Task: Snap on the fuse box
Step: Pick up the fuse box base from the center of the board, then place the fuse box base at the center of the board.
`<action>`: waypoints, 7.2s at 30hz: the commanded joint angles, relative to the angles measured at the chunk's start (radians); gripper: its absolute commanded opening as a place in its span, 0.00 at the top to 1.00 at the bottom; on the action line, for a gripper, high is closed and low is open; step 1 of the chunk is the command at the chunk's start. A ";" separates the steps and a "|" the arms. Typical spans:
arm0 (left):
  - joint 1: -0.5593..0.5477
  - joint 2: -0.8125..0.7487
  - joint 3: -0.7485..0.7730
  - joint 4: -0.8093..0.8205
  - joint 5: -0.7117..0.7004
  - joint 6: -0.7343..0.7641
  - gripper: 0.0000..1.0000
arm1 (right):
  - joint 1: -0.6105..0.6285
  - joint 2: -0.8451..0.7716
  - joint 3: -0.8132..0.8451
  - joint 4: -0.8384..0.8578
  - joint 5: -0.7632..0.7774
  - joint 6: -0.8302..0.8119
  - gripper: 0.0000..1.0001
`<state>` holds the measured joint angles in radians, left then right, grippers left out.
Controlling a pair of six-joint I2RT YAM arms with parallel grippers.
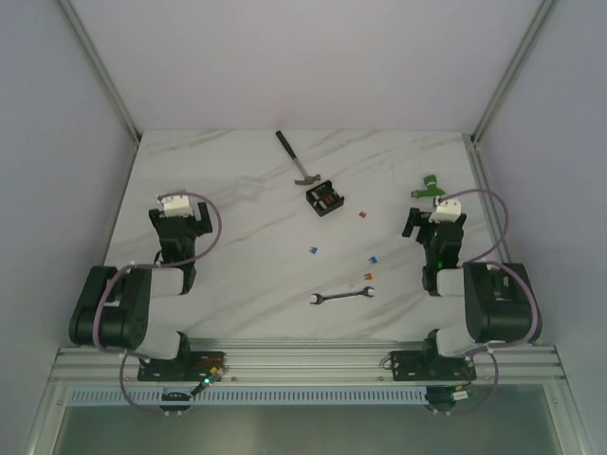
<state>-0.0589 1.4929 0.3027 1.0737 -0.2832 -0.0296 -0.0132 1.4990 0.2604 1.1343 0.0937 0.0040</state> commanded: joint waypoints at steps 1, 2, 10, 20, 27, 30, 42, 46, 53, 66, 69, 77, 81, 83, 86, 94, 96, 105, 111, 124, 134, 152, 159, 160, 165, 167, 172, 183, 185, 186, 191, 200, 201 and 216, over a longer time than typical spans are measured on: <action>-0.001 -0.157 0.105 -0.228 -0.072 -0.045 0.00 | 0.002 -0.080 0.206 -0.337 -0.060 -0.008 0.00; -0.002 -0.182 0.112 -0.252 -0.077 -0.070 0.00 | 0.004 -0.089 0.236 -0.383 -0.087 -0.010 0.00; -0.002 -0.201 0.258 -0.582 0.117 -0.304 0.00 | 0.124 -0.030 0.464 -0.635 -0.191 0.088 0.00; -0.005 -0.170 0.272 -0.647 0.339 -0.415 0.00 | 0.250 0.276 0.776 -0.765 -0.285 0.162 0.17; -0.017 -0.166 0.260 -0.638 0.409 -0.469 0.00 | 0.308 0.464 0.950 -0.796 -0.312 0.205 0.30; -0.028 -0.156 0.260 -0.635 0.426 -0.479 0.00 | 0.319 0.528 1.008 -0.811 -0.294 0.224 0.43; -0.100 -0.118 0.257 -0.649 0.430 -0.491 0.00 | 0.340 0.566 1.006 -0.846 -0.247 0.205 0.67; -0.125 -0.114 0.257 -0.659 0.435 -0.500 0.00 | 0.358 0.538 0.983 -0.880 -0.240 0.188 0.72; -0.162 -0.147 0.246 -0.693 0.429 -0.507 0.00 | 0.392 0.440 0.897 -0.956 -0.164 0.163 0.79; -0.193 -0.277 0.193 -0.765 0.384 -0.552 0.00 | 0.484 0.147 0.675 -0.982 -0.071 0.227 1.00; -0.197 -0.308 0.179 -0.791 0.370 -0.564 0.00 | 0.554 0.077 0.629 -0.974 -0.042 0.254 1.00; -0.205 -0.393 0.128 -0.835 0.346 -0.603 0.00 | 0.802 0.004 0.548 -0.946 0.104 0.392 1.00; -0.210 -0.429 0.115 -0.833 0.335 -0.637 0.00 | 0.901 0.034 0.559 -0.948 0.168 0.426 1.00; -0.211 -0.439 0.118 -0.833 0.341 -0.639 0.00 | 0.937 0.078 0.572 -0.947 0.204 0.441 1.00; -0.213 -0.450 0.120 -0.834 0.348 -0.635 0.00 | 0.975 0.116 0.582 -0.945 0.245 0.473 1.00; -0.222 -0.436 0.116 -0.832 0.381 -0.642 0.00 | 0.997 0.143 0.585 -0.954 0.247 0.535 0.84; -0.228 -0.429 0.117 -0.830 0.373 -0.644 0.00 | 0.998 0.131 0.596 -0.983 0.242 0.537 0.79; -0.257 -0.396 0.114 -0.832 0.370 -0.693 0.00 | 0.910 0.061 0.748 -1.253 0.177 0.491 0.64; -0.264 -0.489 0.080 -0.873 0.310 -0.739 0.00 | 0.839 0.053 0.765 -1.351 0.115 0.434 0.65; -0.272 -0.552 0.031 -0.903 0.353 -0.712 0.00 | 0.716 0.057 0.655 -1.298 0.254 0.296 0.62; -0.312 -0.393 0.112 -0.899 0.379 -0.689 0.00 | 0.536 0.264 0.806 -1.198 0.359 0.375 0.38; -0.436 -0.115 0.250 -0.864 0.395 -0.676 0.00 | 0.495 0.461 0.886 -1.091 0.497 0.457 0.36; -0.438 -0.014 0.303 -0.830 0.458 -0.663 0.00 | 0.492 0.425 0.837 -1.092 0.495 0.451 0.39; -0.438 -0.003 0.309 -0.824 0.471 -0.663 0.00 | 0.493 0.418 0.827 -1.093 0.496 0.449 0.39; -0.438 0.047 0.333 -0.806 0.517 -0.659 0.00 | 0.491 0.402 0.801 -1.093 0.505 0.438 0.41; -0.438 0.066 0.346 -0.798 0.536 -0.660 0.00 | 0.489 0.398 0.797 -1.094 0.507 0.436 0.42; -0.440 0.114 0.382 -0.782 0.598 -0.666 0.00 | 0.479 0.382 0.787 -1.094 0.506 0.437 0.42; -0.443 -0.002 0.357 -0.845 0.496 -0.661 0.00 | 0.476 0.280 0.716 -0.993 0.403 0.368 0.39; -0.443 -0.059 0.338 -0.893 0.443 -0.666 0.00 | 0.475 0.259 0.702 -0.976 0.393 0.353 0.37; -0.442 -0.092 0.329 -0.920 0.414 -0.673 0.00 | 0.476 0.252 0.699 -0.971 0.388 0.344 0.36; -0.443 -0.237 0.271 -1.031 0.334 -0.720 0.00 | 0.476 0.240 0.686 -0.955 0.371 0.319 0.34; -0.444 -0.239 0.249 -1.039 0.403 -0.756 0.09 | 0.476 0.221 0.660 -0.932 0.338 0.301 0.22; -0.444 -0.225 0.256 -1.037 0.409 -0.752 0.11 | 0.475 0.218 0.657 -0.932 0.337 0.300 0.21; -0.466 -0.073 0.341 -0.988 0.458 -0.723 0.36 | 0.476 0.213 0.642 -0.904 0.332 0.289 0.16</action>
<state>-0.5190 1.3949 0.6079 0.0612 0.1543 -0.7685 0.4656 1.7329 0.9150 0.2012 0.4267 0.3046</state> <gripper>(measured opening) 0.663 0.831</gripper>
